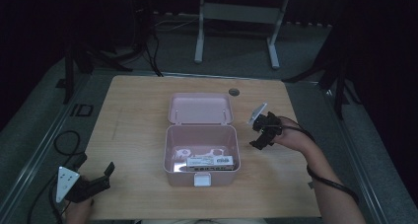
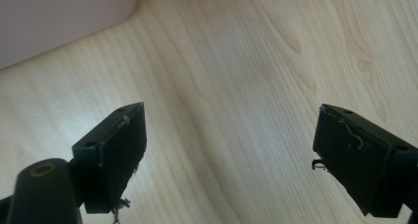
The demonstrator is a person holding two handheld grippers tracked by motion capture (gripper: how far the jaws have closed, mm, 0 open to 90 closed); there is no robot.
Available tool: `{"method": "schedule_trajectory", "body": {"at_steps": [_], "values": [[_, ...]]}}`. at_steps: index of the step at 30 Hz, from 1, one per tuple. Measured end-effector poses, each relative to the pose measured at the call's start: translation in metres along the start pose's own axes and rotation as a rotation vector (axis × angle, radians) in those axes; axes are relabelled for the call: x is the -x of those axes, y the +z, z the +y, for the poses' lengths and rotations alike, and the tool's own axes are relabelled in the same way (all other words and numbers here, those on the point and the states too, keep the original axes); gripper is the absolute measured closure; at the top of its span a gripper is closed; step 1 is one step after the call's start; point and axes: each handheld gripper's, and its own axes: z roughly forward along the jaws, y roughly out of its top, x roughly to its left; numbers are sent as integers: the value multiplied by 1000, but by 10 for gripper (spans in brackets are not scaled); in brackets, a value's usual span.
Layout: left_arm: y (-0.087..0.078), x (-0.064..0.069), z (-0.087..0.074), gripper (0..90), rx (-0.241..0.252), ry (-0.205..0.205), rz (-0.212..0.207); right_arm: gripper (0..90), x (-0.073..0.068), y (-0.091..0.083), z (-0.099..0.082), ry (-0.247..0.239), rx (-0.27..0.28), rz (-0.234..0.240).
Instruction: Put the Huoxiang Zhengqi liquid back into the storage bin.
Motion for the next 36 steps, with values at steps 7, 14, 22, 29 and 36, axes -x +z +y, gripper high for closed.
{"method": "schedule_trajectory", "body": {"at_steps": [7, 14, 22, 29, 36], "values": [[0, 0, 0, 2, 2, -4, 0, 118, 1, 22, -40, 133, 167, -142], [0, 0, 0, 2, 0, -4, 2, 118, 1, 31, -78, 277, 303, -268], [0, 0, 0, 2, -1, -3, 3, 118, 1, 32, -119, 474, 459, -371], [0, 0, 0, 2, 0, -6, 3, 118, 3, 28, -139, 638, 542, -376], [0, 0, 0, 2, 0, -6, 3, 128, 2, 29, -159, 754, 638, -335]]}}
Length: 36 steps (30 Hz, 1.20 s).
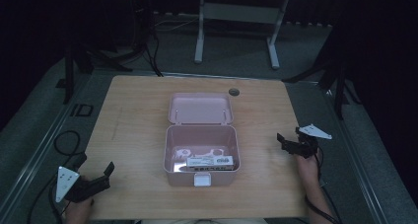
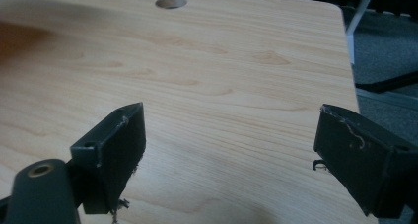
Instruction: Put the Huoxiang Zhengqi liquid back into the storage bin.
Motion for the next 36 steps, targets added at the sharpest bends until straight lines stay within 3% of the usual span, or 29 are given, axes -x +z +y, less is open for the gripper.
{"method": "schedule_trajectory", "body": {"at_steps": [3, 6, 15, 26, 36], "values": [[0, 0, 0, 2, 2, -1, 0, 128, 6, -4, -3, 56, 28, 4], [0, 0, 0, 2, -1, 1, -1, 129, 12, -7, -7, 82, 39, 16], [0, 0, 0, 2, 0, 2, -1, 129, 16, -7, -13, 79, 37, 27], [0, 0, 0, 2, 0, 2, -3, 126, 23, -7, -15, 140, 44, 91], [0, 0, 0, 2, 2, -2, -3, 125, 21, -3, -15, 126, 5, 82]]}}
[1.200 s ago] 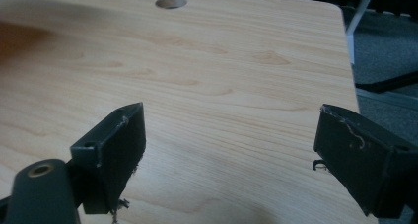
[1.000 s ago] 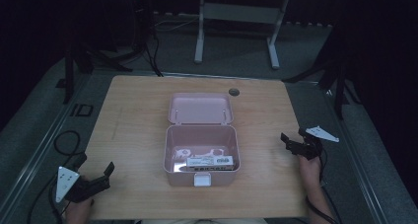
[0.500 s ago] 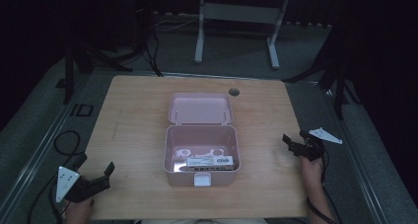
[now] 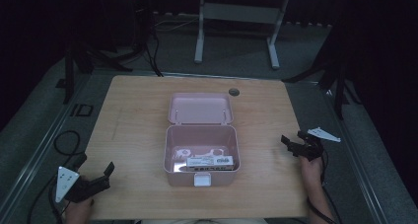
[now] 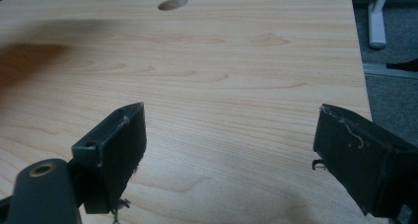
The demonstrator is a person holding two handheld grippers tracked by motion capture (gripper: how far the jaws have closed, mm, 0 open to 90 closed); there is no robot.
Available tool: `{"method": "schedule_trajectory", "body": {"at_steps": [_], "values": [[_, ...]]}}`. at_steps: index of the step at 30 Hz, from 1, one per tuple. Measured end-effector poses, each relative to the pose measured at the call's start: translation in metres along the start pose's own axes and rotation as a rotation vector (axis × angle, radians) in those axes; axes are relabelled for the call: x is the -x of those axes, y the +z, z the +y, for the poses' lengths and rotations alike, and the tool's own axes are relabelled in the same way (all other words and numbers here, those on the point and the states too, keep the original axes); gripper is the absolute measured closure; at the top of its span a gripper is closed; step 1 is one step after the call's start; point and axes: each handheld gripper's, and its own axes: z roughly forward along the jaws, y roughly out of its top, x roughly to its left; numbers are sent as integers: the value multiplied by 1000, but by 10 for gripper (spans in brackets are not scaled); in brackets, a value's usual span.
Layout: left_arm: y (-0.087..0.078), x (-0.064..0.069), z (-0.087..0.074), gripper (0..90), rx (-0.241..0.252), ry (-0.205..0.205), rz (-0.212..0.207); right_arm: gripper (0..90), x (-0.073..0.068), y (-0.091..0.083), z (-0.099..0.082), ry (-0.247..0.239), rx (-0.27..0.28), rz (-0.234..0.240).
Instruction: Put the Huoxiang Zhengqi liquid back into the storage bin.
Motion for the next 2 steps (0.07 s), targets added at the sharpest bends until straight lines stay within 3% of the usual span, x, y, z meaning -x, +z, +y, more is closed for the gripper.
{"method": "schedule_trajectory", "body": {"at_steps": [2], "values": [[0, 0, 0, 2, -1, 0, 0, 126, 0, 1, 0, -2, -5, -4]]}}
